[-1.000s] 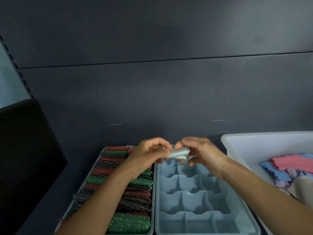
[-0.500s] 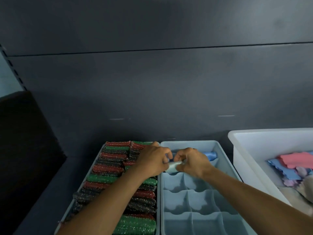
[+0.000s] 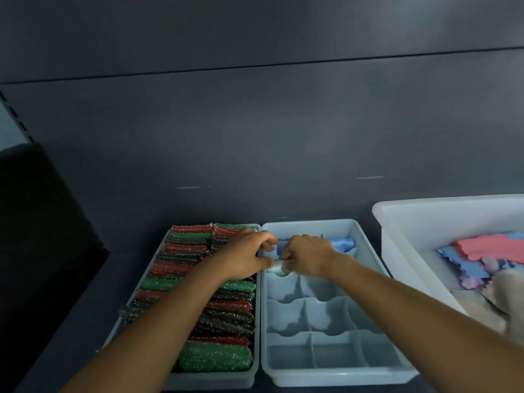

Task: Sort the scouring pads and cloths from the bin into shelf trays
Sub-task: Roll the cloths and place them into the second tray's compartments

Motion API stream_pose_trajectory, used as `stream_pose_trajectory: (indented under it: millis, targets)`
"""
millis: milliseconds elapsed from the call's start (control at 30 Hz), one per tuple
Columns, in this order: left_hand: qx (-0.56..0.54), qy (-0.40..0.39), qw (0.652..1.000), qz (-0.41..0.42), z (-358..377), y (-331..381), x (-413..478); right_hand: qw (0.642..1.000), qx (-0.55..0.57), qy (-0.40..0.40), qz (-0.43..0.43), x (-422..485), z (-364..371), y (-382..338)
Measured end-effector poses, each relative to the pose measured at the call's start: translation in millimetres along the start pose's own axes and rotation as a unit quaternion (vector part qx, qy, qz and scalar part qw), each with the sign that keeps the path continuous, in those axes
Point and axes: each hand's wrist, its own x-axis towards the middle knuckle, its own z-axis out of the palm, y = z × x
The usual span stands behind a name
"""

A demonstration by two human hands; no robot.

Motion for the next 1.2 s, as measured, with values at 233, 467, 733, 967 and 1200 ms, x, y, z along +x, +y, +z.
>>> stream_pose_trajectory:
  millis: [233, 467, 733, 967, 1200]
  targets:
    - [-0.07, 0.06, 0.993, 0.072, 12.3, 72.9, 3.8, 0.97, 0.177, 0.164, -0.037, -76.1, -45.0, 56.7]
    - [-0.177, 0.089, 0.965, 0.17, 75.4, 160.4, 21.9, 0.968, 0.16, 0.177, 0.073, -131.4, -75.9, 180.4]
    - [-0.132, 0.028, 0.967, 0.218, 102.6, 192.5, 27.4, 0.954, -0.064, -0.218, 0.196, -162.3, -39.8, 221.9]
    - [-0.13, 0.008, 0.967, 0.221, 95.8, 189.5, 20.0, 0.984, -0.071, 0.017, 0.161, -163.2, -62.2, 215.7]
    - [-0.293, 0.116, 0.936, 0.16, 67.5, 200.3, 6.4, 0.945, 0.237, 0.222, 0.04, -177.7, -120.5, 167.1]
